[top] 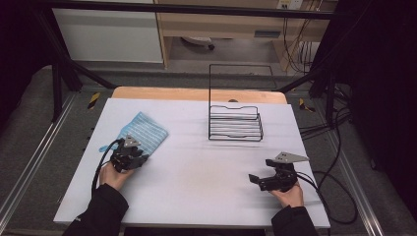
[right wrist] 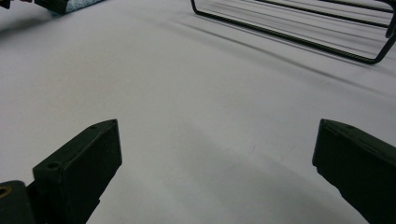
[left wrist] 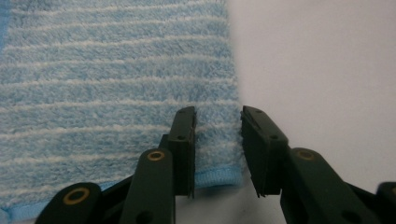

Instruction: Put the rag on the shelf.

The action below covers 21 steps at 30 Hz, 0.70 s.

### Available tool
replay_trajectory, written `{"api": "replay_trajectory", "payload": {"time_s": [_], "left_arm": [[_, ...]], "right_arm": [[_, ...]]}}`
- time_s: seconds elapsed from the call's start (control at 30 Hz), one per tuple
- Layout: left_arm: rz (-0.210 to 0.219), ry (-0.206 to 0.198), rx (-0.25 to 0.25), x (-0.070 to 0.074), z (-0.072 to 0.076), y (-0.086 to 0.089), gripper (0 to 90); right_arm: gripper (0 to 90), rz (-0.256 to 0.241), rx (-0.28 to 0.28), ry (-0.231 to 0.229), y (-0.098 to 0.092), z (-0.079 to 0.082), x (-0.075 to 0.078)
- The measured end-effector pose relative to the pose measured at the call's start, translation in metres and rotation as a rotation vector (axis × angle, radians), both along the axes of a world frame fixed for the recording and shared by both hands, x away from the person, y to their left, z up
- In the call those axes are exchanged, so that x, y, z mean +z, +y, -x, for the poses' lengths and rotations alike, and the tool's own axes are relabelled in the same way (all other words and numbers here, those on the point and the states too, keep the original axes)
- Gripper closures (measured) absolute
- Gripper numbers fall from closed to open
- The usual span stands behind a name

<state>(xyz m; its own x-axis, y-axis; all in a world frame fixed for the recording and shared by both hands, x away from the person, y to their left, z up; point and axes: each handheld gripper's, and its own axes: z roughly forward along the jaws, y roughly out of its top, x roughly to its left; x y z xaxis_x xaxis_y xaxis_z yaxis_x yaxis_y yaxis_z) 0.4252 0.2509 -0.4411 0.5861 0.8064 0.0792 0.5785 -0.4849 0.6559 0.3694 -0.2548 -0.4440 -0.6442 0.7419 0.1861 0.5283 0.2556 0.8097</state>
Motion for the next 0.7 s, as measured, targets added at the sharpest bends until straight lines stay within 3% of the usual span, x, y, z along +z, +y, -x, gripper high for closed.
{"api": "replay_trajectory", "payload": {"time_s": [0.17,0.33,0.7], "left_arm": [[-0.031,-0.015,0.003,-0.0008,0.0004,-0.0025,70.8],[-0.036,-0.015,0.013,-0.0006,0.0000,-0.0029,76.4],[0.018,0.012,0.032,0.0013,-0.0029,0.0024,86.2]], "right_arm": [[1.8,0.002,-0.001,-0.003,-0.0004,-0.0005,0.0001],[1.8,0.001,-0.002,-0.001,-0.0001,-0.0004,-0.0001],[1.9,0.002,-0.002,0.001,-0.0001,-0.0007,-0.0002]]}}
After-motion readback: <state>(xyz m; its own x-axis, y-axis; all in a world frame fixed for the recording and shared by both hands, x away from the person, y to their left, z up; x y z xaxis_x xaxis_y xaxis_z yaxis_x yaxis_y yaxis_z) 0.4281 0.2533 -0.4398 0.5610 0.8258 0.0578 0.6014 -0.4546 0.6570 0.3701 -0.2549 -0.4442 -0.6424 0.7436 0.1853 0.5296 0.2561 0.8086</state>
